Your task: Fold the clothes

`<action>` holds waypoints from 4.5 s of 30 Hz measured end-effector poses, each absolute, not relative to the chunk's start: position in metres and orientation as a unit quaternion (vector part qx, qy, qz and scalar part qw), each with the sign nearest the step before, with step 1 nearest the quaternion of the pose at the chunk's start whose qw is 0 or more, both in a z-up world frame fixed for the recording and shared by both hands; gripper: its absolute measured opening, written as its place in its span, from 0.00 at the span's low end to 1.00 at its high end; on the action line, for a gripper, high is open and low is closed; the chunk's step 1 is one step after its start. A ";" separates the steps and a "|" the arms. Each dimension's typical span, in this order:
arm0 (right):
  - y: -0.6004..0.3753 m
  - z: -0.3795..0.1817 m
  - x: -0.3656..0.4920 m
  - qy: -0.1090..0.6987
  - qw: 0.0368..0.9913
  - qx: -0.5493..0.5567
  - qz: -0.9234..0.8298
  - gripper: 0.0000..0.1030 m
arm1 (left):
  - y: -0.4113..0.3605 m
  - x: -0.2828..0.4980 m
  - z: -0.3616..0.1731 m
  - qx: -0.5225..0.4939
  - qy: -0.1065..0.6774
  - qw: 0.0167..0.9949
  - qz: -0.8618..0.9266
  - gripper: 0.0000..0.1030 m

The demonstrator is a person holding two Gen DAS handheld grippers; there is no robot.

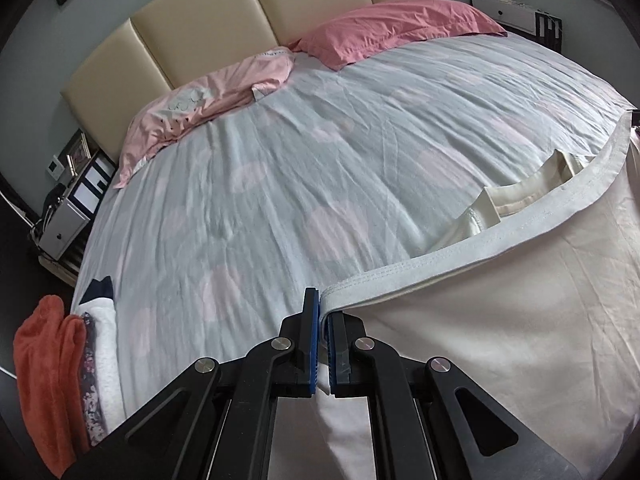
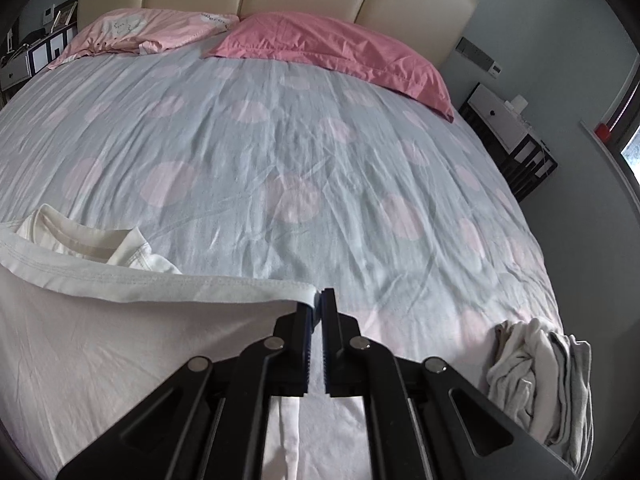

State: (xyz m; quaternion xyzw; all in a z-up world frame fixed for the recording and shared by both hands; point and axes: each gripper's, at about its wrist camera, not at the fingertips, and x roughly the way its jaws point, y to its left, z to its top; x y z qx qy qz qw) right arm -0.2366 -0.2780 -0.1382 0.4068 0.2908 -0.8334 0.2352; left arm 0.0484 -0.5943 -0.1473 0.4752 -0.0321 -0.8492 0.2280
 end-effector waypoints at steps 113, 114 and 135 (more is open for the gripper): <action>-0.009 -0.178 -0.122 -0.167 0.228 0.595 -0.752 0.13 | -0.509 0.212 -0.206 0.610 0.189 0.291 -0.713 0.54; -0.012 -0.178 -0.121 -0.159 0.227 0.599 -0.752 0.14 | -0.510 0.212 -0.206 0.609 0.191 0.290 -0.713 0.54; -0.015 -0.212 -0.111 -0.236 0.151 0.628 -0.726 0.41 | -0.546 0.247 -0.196 0.546 0.374 0.284 -0.693 0.55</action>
